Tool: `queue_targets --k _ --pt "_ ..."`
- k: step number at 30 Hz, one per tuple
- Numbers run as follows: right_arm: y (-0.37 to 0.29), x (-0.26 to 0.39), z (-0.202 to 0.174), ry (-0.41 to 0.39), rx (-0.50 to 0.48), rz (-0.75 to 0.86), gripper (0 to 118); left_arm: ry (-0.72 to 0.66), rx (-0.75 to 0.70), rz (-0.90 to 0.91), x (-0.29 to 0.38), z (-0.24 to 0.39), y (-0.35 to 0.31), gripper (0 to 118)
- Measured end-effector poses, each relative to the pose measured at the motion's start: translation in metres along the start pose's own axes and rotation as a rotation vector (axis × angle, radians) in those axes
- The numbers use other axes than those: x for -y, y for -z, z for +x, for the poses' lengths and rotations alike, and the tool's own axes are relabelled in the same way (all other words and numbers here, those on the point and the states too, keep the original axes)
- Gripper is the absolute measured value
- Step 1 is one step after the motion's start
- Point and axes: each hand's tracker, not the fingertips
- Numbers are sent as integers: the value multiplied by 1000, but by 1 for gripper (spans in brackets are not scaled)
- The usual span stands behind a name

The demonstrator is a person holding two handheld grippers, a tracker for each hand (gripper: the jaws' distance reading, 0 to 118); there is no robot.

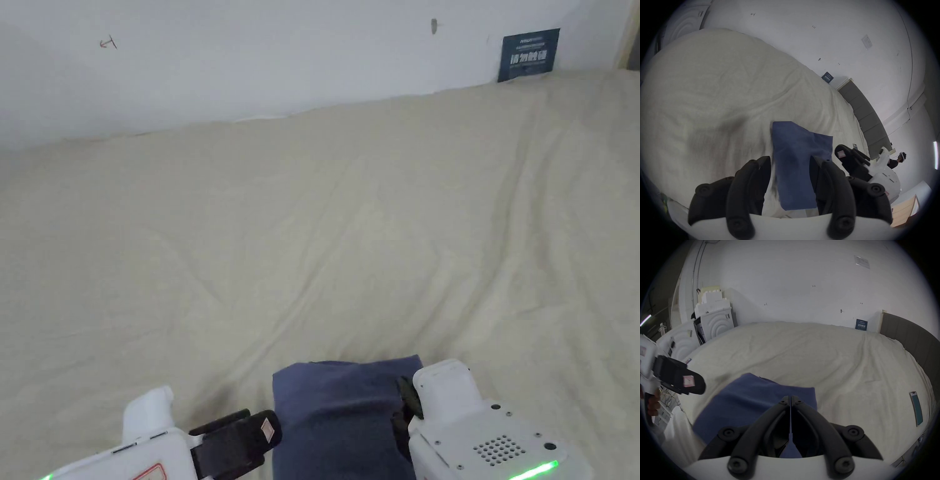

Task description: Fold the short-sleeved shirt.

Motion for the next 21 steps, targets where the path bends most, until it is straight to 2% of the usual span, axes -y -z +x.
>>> queue_targets --k 1,2,3,4,7,9,11,16,21 --pt "6 6 1 7 25 -31 5 4 -13 -13 0 -2 4 70" --pt "12 13 3 22 32 -60 5 8 -22 -26 -1 -4 8 89" --pt "16 20 5 62 30 -90 5 16 -32 -41 -2 -7 13 102" --pt "20 28 8 83 14 -110 5 19 -39 -52 -1 -6 16 108" --pt "15 38 8 82 25 -26 5 10 -29 -73 -1 -11 26 109" --pt "18 35 -1 12 55 -52 5 3 -34 -100 0 -10 31 109" --pt "18 34 -4 -15 64 -47 5 -1 -38 -109 1 -13 39 109" --pt "17 34 1 41 48 -44 5 -55 13 -202 5 -16 61 109" --pt "17 35 0 27 50 -45 5 -127 125 -202 2 -19 74 109"
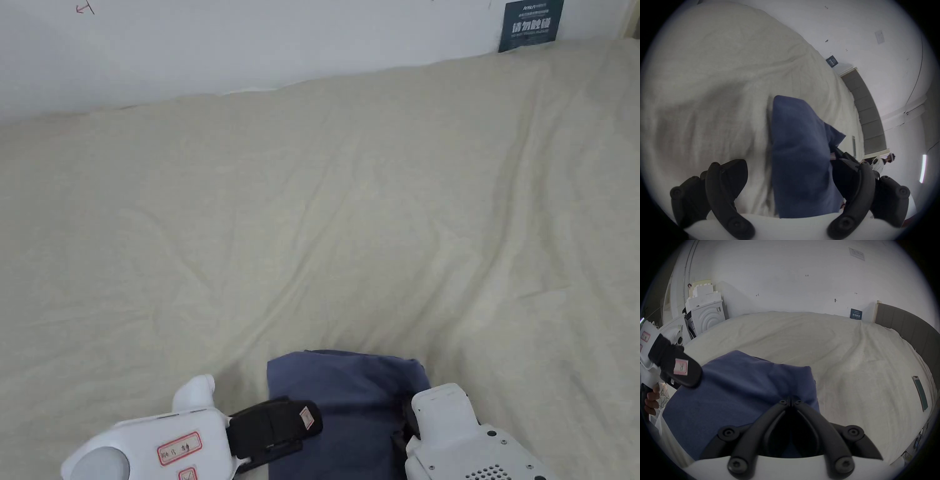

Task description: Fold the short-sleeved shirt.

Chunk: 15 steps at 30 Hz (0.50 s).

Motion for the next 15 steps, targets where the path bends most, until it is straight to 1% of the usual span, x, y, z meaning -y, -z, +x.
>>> queue_targets --k 2,3,4,5,6,7,8,9,10,11,12,13,15 --pt "0 0 0 1 1 2 5 -36 40 -45 -4 -2 8 108" --pt "0 0 0 3 0 2 5 -49 46 -57 -6 10 8 106" --pt "0 0 1 4 -2 2 5 -51 42 -53 -7 17 8 100" --pt "0 0 1 4 -3 3 5 -39 48 -64 -9 21 11 86" --pt "0 1 1 3 -2 4 5 -5 23 -90 -9 26 17 85" --pt "0 1 1 3 -3 4 5 39 -33 -113 -13 28 22 84" --pt "1 1 1 4 -2 3 5 82 -43 -125 -14 31 23 82" --pt "1 1 1 5 -3 2 5 91 -27 -116 -14 33 19 73" --pt "0 1 2 6 -6 3 5 92 -20 -115 -14 32 16 56" --pt "0 1 3 12 -11 4 5 79 -2 -123 -18 28 17 49" --pt "0 1 5 20 -19 6 5 58 -22 -130 -20 25 20 46" --pt "1 1 5 23 -20 6 5 69 -17 -139 -19 25 21 42" --pt "0 0 4 28 -23 7 5 76 -30 -131 -20 30 18 39"
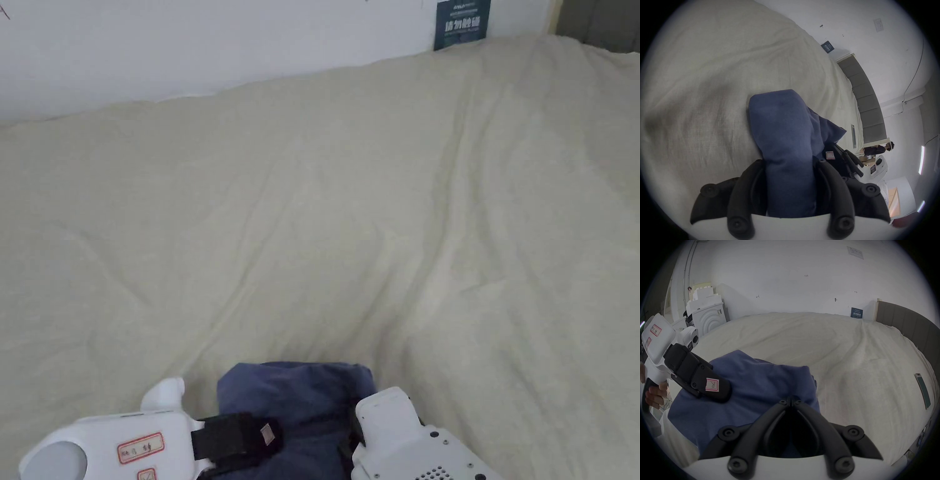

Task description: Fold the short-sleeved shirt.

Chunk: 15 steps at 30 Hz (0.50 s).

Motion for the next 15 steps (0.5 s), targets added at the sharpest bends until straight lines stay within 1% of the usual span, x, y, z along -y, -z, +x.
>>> queue_targets --k 1,3,8,11,12,15 --pt "0 -1 -1 -4 2 -2 5 27 -8 5 1 2 -1 37" --pt "-1 -3 -1 -18 -2 -7 5 31 -8 4 1 1 -3 35" --pt "-4 -11 -4 -16 -19 -13 5 -6 26 13 -2 -9 -10 32" --pt "-11 -21 -9 -38 -19 -5 5 -7 39 16 -5 -13 -19 32" --pt "-14 -24 -11 -50 -13 1 5 11 40 22 -7 -12 -22 31" --pt "-19 -34 -15 -56 -9 10 5 18 28 38 -11 -20 -42 31"
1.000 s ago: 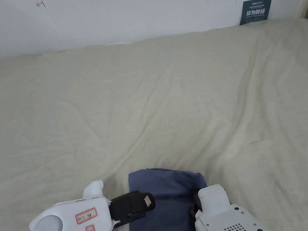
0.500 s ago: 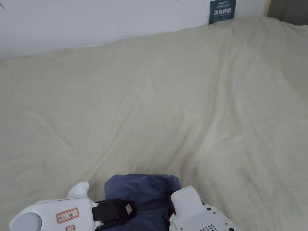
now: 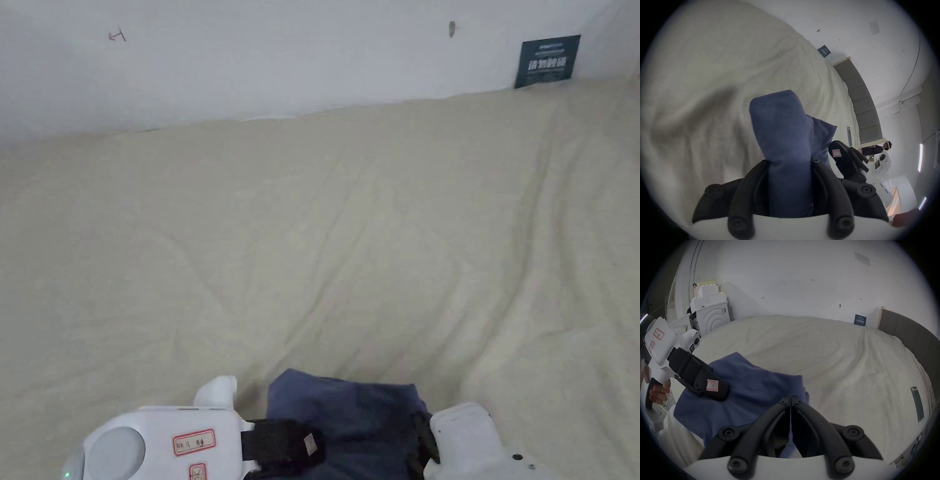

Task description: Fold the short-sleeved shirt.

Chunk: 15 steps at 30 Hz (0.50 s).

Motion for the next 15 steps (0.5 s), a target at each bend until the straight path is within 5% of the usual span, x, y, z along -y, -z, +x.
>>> queue_targets --k 6,15 --pt "-9 -16 -7 13 -1 17 5 15 -183 105 -27 -47 -85 31" --pt "0 -25 -36 -29 -18 5 5 78 -668 140 -81 -167 -225 31"
